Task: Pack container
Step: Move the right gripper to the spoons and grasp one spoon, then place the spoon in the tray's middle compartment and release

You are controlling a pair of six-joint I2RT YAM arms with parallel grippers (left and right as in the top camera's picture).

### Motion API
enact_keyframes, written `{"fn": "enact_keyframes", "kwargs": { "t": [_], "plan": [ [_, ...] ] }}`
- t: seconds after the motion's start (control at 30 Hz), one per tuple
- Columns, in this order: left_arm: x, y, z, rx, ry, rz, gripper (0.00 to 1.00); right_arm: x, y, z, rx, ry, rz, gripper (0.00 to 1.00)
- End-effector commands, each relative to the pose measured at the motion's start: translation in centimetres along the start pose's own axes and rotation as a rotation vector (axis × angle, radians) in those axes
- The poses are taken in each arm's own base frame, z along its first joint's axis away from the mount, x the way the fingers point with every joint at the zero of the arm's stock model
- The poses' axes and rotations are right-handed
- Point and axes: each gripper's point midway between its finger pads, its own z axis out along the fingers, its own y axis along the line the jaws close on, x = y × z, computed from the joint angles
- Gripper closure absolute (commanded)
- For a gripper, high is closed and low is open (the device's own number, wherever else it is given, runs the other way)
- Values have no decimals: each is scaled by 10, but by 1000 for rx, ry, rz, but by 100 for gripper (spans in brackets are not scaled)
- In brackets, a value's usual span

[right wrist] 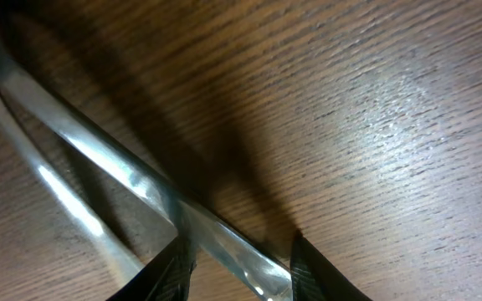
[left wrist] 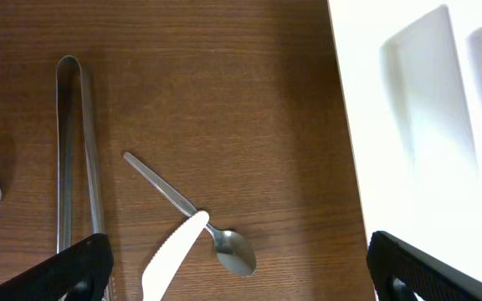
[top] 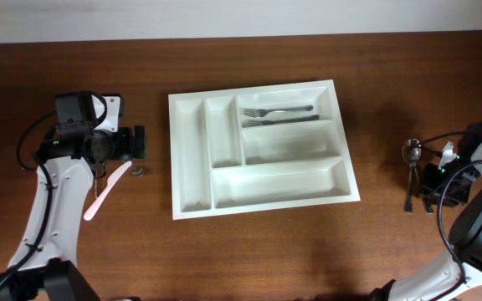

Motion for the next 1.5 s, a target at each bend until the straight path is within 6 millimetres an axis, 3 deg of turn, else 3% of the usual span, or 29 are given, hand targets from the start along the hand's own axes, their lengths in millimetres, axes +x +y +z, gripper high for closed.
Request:
{"fn": "enact_keyframes", "kwargs": {
  "t": [0.0, 0.1, 0.23, 0.4, 0.7, 0.87, 1.03, 1.17, 1.3, 1.47],
  "plan": [
    [-7, 0, -1, 11, -15, 16, 1, 4, 3, 9, -7, -1, 5, 61],
    [-7, 0, -1, 11, -15, 16, 1, -2, 2, 9, -1, -26, 4, 66],
    [-7, 0, -1, 11, -15, 16, 1, -12, 3, 8, -1, -66, -65, 63],
    [-7, 0, -1, 11, -15, 16, 1, -28, 17, 6, -31, -138, -220, 56],
    [-7, 0, -1, 11, -15, 16, 1, -55, 38, 1, -33, -255, -410, 60],
    [-7, 0, -1, 11, -15, 16, 1, -59, 40, 8, -34, -257, -416, 73],
    [-7, 0, -1, 11, -15, 16, 1, -47, 42, 25, -64, -188, -407, 96],
    [-7, 0, -1, 11, -15, 16, 1, -47, 41, 24, -66, -184, -348, 96],
    [-7, 0, -1, 11, -15, 16, 1, -56, 36, 4, -64, -217, -290, 96],
    [-7, 0, -1, 11, -15, 16, 1, -85, 37, -80, -58, -360, -240, 96]
  ]
}}
